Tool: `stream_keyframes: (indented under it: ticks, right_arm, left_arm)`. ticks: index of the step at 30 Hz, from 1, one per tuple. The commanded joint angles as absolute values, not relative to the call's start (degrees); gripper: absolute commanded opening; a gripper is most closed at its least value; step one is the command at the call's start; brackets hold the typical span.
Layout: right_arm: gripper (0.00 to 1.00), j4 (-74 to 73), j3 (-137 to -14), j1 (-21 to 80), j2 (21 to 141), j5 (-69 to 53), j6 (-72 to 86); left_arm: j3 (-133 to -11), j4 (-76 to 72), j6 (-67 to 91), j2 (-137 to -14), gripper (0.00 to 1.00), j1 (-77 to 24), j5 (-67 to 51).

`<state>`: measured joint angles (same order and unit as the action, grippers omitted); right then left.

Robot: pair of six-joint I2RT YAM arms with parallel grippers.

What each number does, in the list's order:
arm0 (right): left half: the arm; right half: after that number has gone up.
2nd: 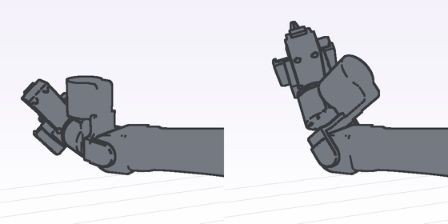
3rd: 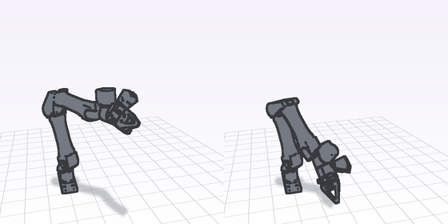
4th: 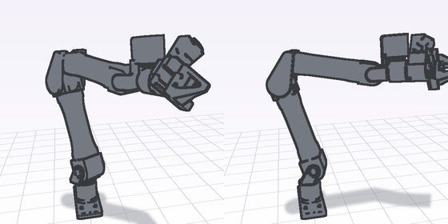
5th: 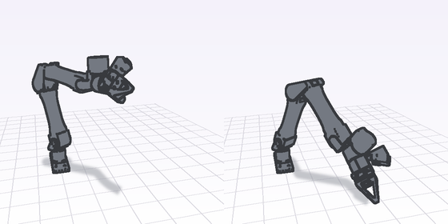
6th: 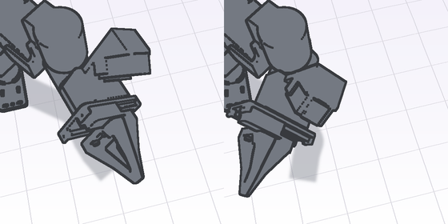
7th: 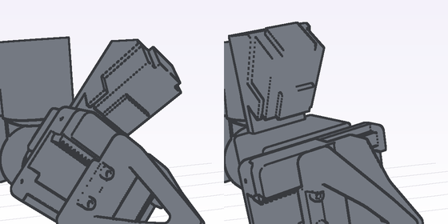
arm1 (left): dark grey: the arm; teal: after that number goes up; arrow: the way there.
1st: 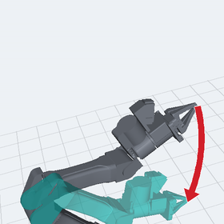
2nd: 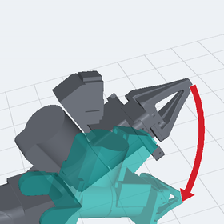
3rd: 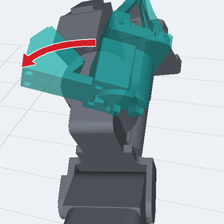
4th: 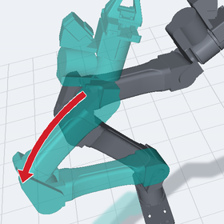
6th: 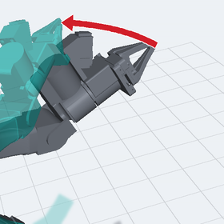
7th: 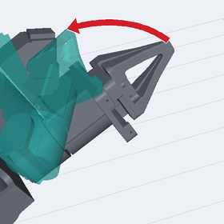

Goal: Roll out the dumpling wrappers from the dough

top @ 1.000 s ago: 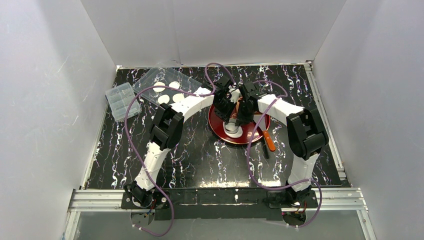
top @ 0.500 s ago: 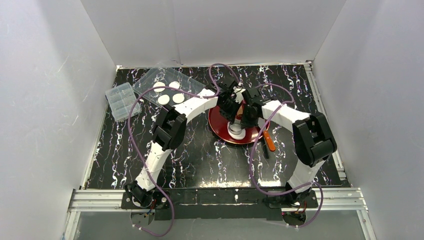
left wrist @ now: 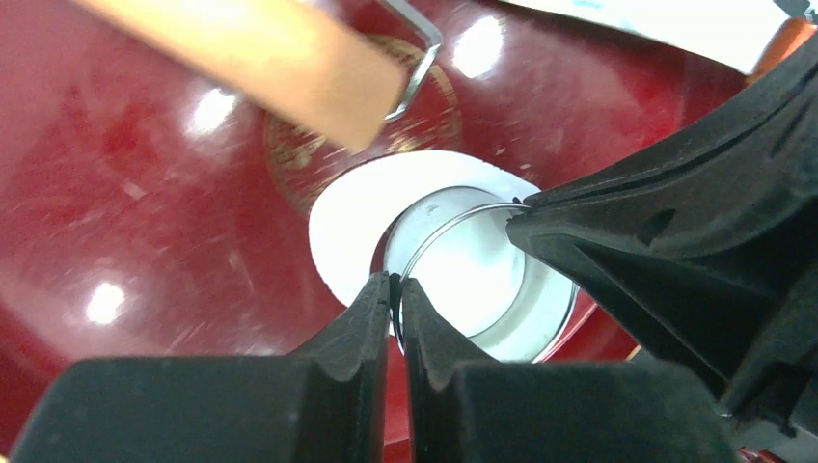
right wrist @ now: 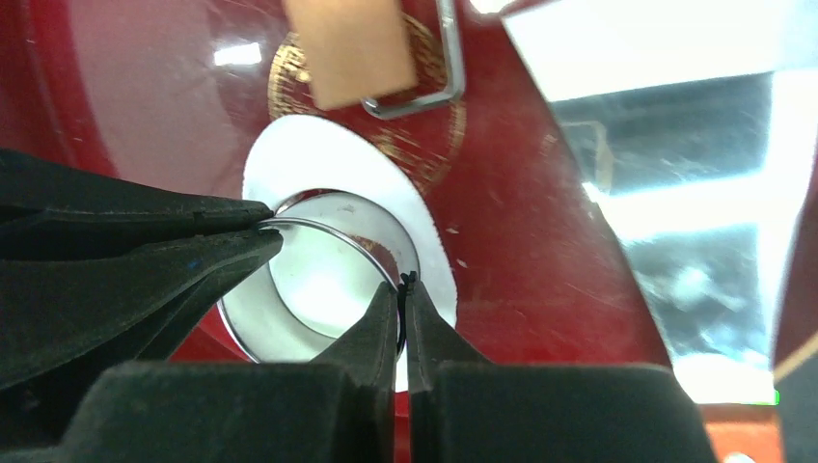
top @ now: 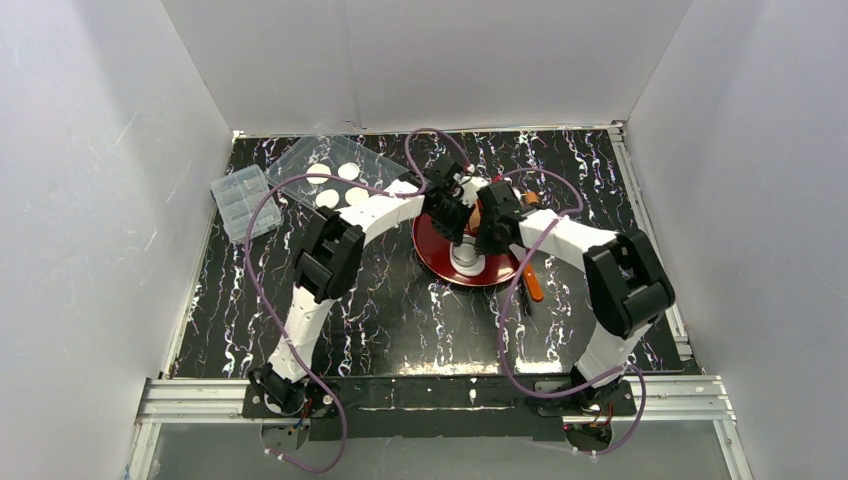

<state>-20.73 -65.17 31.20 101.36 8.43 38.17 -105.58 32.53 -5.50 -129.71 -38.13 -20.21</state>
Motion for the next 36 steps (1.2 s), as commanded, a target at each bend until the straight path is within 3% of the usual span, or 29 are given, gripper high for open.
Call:
stream_keyframes:
  ticks: [1, 9, 18, 25, 31, 36]
  right_arm:
    - [0.01, -20.05, -59.04, 29.4, 100.24, 18.11, 33.2]
    - [0.01, -21.37, -70.98, 31.03, 108.28, 17.11, 32.71]
    - [0.01, -18.1, -58.91, 31.99, 100.61, 9.39, 36.35]
    - [0.01, -21.99, -62.27, 33.65, 100.91, 7.14, 42.09]
    - [0.01, -19.52, -72.14, 26.85, 107.9, 11.21, 37.91]
    - [0.01, -17.69, -72.66, 26.58, 110.07, 8.77, 33.86]
  left_arm:
    - [-102.78, 40.6, -5.52, -133.08, 0.0, -41.32, -21.77]
    - [-101.69, 39.99, -11.64, -132.56, 0.0, -38.82, -13.83]
    - [-100.35, 48.17, -6.99, -131.89, 0.0, -38.52, -19.79]
    - [-119.61, 49.96, -8.44, -142.29, 0.0, -38.54, -16.56]
    - [-99.2, 45.16, -5.77, -130.3, 0.0, -38.43, -16.81]
    - [-95.45, 44.91, -1.51, -128.65, 0.0, -39.03, -20.6]
